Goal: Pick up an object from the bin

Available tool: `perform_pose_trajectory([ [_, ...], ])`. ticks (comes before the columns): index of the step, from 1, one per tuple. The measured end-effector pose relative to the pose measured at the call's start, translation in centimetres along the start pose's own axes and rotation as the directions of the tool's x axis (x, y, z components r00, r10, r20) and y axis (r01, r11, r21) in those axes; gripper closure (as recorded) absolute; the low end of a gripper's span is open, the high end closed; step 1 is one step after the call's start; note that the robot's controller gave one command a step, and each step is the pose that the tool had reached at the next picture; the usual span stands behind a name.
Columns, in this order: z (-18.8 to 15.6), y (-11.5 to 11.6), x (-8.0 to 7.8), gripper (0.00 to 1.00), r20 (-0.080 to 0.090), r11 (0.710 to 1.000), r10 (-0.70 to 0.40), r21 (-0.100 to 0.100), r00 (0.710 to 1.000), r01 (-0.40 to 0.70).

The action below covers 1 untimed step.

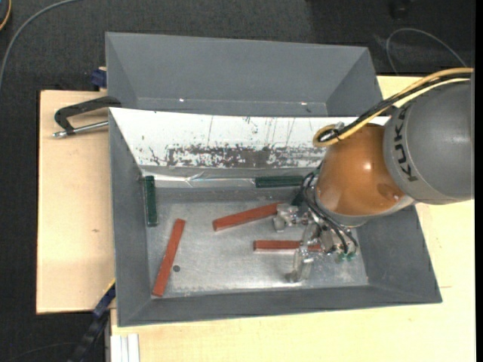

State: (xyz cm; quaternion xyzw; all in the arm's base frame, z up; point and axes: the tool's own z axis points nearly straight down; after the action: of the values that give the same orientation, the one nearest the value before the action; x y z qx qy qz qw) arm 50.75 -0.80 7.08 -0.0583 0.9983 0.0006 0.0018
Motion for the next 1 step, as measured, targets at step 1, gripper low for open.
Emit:
perform_pose_trajectory([
  [1, -0.31, -0.02, -0.37, 1.00, 0.012, 1.000, 0.001, 0.001, 1.000, -0.001],
])
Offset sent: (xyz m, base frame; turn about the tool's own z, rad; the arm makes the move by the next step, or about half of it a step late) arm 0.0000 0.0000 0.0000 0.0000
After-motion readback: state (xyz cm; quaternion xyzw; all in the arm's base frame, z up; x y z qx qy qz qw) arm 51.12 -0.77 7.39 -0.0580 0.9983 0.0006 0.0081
